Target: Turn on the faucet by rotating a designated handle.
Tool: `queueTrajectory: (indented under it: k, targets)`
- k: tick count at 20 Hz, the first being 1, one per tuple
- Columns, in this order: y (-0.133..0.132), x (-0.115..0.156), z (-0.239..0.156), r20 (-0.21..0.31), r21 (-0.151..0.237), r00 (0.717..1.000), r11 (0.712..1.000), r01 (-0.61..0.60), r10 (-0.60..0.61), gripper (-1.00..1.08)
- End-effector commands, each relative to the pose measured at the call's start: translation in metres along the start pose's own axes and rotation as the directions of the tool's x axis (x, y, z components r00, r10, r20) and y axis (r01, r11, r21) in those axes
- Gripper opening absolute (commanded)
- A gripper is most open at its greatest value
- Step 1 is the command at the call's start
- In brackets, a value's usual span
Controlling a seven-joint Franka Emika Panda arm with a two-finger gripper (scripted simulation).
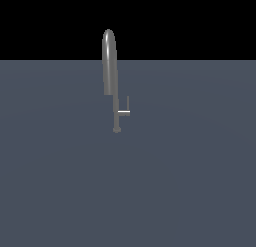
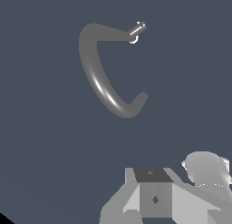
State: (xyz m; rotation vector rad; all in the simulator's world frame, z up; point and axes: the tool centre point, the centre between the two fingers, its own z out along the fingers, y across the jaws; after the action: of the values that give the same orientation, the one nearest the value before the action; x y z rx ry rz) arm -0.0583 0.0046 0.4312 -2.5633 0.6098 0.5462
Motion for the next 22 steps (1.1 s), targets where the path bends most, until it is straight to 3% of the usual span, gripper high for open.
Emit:
queueTrajectory:
  k: [1,7,12,17,22]
  targets:
    - [-0.002,0.017,0.004,0.040,0.037,0.998,0.998,-0.041,0.040,-1.00]
    - [-0.005,0.058,0.015,0.144,0.121,0.981,0.982,-0.147,0.129,-1.00]
    - [-0.005,0.093,0.028,0.240,0.185,0.950,0.952,-0.244,0.197,-1.00]
    - [-0.004,0.128,0.046,0.345,0.240,0.903,0.906,-0.350,0.257,-1.00]
    - [0.000,0.164,0.068,0.458,0.283,0.835,0.839,-0.464,0.307,-1.00]
